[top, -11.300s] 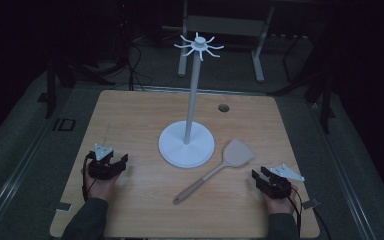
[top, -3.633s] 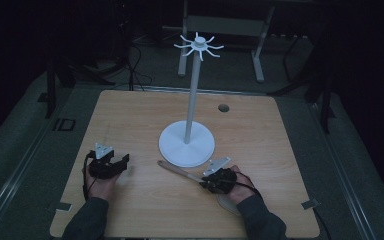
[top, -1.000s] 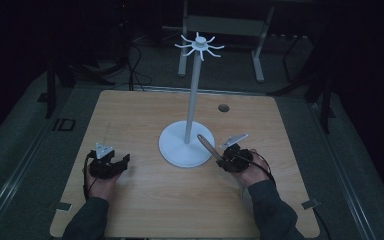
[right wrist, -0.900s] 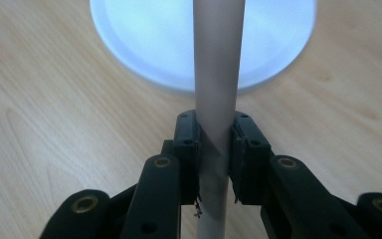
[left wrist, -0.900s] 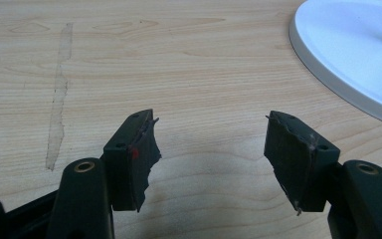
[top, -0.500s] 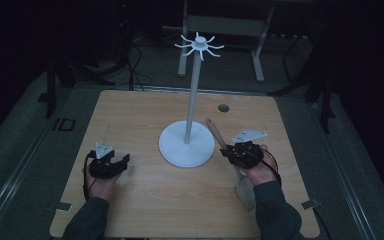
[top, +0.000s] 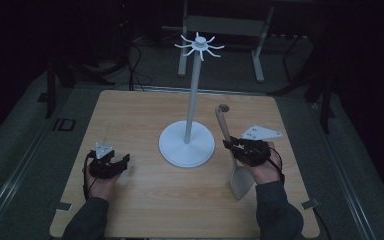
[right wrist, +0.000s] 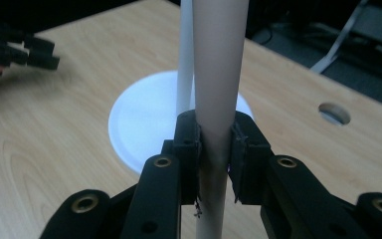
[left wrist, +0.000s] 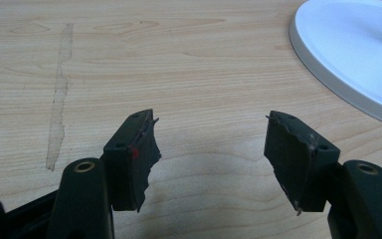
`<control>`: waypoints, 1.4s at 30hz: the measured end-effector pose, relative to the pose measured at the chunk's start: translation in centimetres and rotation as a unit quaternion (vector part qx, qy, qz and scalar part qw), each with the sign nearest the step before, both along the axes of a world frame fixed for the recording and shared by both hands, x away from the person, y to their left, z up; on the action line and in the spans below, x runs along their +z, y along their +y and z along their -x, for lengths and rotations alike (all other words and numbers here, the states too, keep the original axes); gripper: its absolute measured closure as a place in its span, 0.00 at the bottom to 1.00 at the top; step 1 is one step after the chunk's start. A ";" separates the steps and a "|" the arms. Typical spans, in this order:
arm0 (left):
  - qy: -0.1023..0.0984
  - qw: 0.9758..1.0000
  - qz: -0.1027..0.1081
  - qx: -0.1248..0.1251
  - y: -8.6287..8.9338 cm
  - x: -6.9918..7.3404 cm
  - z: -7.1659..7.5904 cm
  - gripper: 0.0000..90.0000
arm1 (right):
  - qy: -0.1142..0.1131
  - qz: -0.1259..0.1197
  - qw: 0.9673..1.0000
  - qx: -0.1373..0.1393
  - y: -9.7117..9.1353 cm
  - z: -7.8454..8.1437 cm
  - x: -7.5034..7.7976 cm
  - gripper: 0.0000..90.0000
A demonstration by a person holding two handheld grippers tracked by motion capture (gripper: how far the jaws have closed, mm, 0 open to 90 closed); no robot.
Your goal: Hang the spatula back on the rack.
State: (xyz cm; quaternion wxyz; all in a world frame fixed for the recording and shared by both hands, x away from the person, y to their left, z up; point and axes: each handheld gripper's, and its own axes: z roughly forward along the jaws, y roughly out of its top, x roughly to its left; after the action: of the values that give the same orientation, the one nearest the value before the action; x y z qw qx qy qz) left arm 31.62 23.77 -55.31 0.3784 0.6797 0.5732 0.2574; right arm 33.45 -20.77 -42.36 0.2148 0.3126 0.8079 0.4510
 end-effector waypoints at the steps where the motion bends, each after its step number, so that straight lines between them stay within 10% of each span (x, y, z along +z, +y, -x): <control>1: 0.000 1.000 0.000 0.000 0.0 0.0 0.0 0.41 | -0.006 -0.005 1.000 0.001 0.0 0.1 0.1 0.84; 42: 0.001 1.000 0.013 0.005 0.2 0.0 0.0 0.42 | -0.065 -0.075 0.995 0.001 1.8 -0.4 4.8 0.84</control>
State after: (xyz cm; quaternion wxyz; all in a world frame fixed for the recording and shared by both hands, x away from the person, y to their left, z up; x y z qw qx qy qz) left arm 31.67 24.00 -55.36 0.3855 0.6719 0.5804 0.2511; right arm 33.89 -18.99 -37.56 0.2423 0.2970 0.7568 0.5295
